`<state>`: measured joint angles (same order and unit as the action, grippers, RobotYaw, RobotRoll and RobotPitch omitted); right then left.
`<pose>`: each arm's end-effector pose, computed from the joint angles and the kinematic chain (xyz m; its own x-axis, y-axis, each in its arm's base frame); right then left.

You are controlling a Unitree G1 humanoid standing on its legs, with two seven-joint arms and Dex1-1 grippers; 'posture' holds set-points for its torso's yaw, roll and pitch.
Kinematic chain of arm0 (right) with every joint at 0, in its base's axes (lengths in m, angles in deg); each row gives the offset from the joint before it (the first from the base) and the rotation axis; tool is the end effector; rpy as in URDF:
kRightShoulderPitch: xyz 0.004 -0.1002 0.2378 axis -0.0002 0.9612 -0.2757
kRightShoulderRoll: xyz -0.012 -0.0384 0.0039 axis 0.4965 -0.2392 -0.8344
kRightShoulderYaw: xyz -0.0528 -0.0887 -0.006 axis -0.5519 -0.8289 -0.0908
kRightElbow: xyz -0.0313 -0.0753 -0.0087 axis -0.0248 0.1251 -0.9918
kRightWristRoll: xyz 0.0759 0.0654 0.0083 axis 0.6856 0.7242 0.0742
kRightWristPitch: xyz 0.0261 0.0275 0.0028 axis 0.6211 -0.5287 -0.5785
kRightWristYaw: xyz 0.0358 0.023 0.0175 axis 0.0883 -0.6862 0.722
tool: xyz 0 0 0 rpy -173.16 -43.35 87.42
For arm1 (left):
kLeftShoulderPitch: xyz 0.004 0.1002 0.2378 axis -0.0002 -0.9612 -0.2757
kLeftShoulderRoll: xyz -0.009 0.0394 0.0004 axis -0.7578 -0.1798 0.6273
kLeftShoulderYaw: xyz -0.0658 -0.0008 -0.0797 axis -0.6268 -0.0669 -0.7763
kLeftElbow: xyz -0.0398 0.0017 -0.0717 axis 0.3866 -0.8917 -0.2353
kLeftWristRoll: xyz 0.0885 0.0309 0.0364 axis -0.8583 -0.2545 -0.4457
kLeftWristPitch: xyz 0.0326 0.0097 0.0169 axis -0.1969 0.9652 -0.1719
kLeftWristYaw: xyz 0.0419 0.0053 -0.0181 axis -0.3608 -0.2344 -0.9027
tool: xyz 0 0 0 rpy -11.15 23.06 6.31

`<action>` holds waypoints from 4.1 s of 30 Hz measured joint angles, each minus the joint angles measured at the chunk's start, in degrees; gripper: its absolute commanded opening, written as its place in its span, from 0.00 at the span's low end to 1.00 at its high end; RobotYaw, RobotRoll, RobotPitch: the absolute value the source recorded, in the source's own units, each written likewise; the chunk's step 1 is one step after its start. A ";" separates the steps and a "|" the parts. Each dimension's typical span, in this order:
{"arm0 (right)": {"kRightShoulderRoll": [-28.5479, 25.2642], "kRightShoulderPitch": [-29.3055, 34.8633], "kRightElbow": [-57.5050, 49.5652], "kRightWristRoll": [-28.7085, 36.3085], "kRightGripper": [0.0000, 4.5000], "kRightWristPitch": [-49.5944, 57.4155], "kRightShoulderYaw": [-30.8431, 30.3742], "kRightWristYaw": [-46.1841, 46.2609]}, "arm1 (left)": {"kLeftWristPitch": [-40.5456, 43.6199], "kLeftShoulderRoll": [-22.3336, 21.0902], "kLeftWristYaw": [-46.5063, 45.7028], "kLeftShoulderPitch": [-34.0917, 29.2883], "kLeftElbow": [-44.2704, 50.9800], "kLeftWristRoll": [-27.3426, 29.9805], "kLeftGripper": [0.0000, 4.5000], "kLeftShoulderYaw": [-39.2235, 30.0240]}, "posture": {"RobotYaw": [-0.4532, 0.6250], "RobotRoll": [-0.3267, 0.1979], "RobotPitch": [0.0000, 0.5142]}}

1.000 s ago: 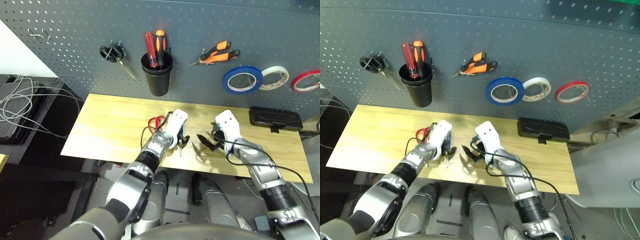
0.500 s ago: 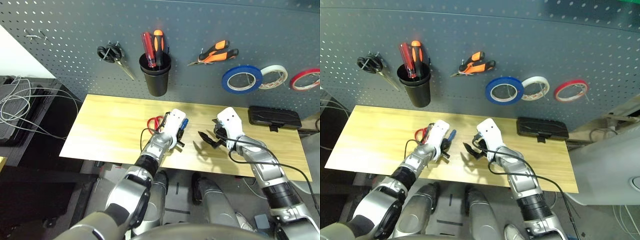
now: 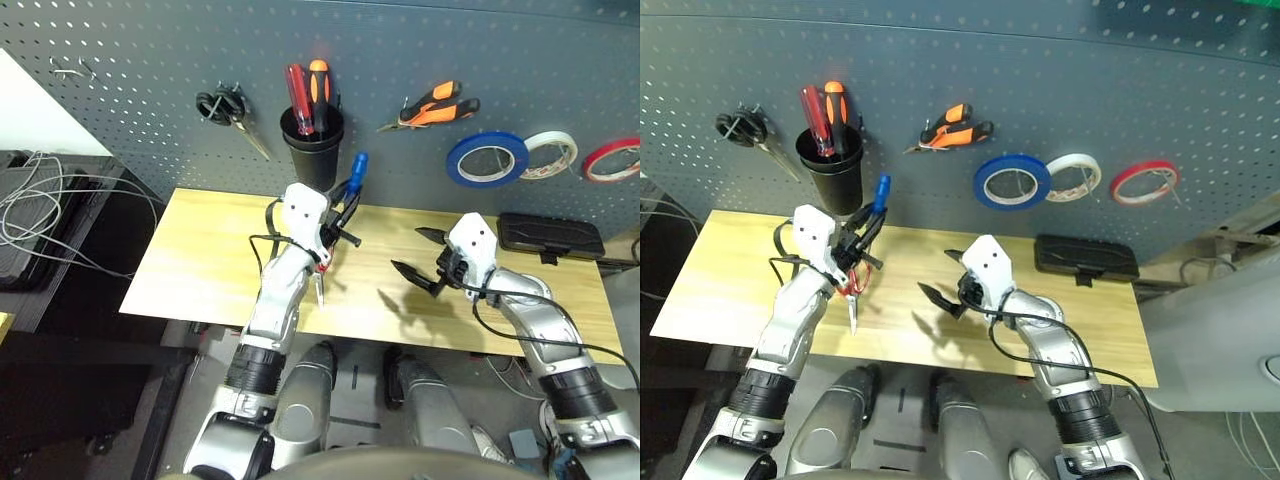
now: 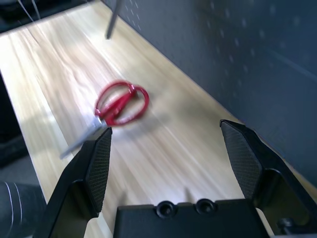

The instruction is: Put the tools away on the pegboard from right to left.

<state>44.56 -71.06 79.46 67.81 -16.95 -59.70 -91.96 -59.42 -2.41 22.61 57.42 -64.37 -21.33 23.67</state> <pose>0.2380 -0.1838 0.0853 0.6327 0.7595 -0.1511 -0.7693 0.5944 -0.2343 0.2484 0.1131 0.1100 0.7307 -0.5685 0.3781 0.5514 0.8179 0.1643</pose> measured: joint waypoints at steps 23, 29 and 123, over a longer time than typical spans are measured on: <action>8.14 -10.79 -3.69 3.48 1.00 -2.83 0.40 4.28 | -3.15 -4.15 -7.78 21.35 0.98 4.01 0.12 -10.78 | 0.56 0.62 0.46; 8.22 -10.72 -3.67 3.47 1.00 -1.90 0.35 4.91 | -5.63 -5.85 -7.76 19.92 -2.77 2.14 0.12 -10.69 | 0.57 0.62 0.46; 3.30 -3.75 0.74 -4.89 1.00 14.29 -3.66 5.38 | 34.74 -6.10 -17.65 12.27 -43.33 -11.50 0.40 -4.05 | 0.55 0.62 0.47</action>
<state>47.86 -74.81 80.20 62.92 -2.66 -63.36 -86.58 -24.69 -8.51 4.96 69.69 -107.69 -32.82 19.62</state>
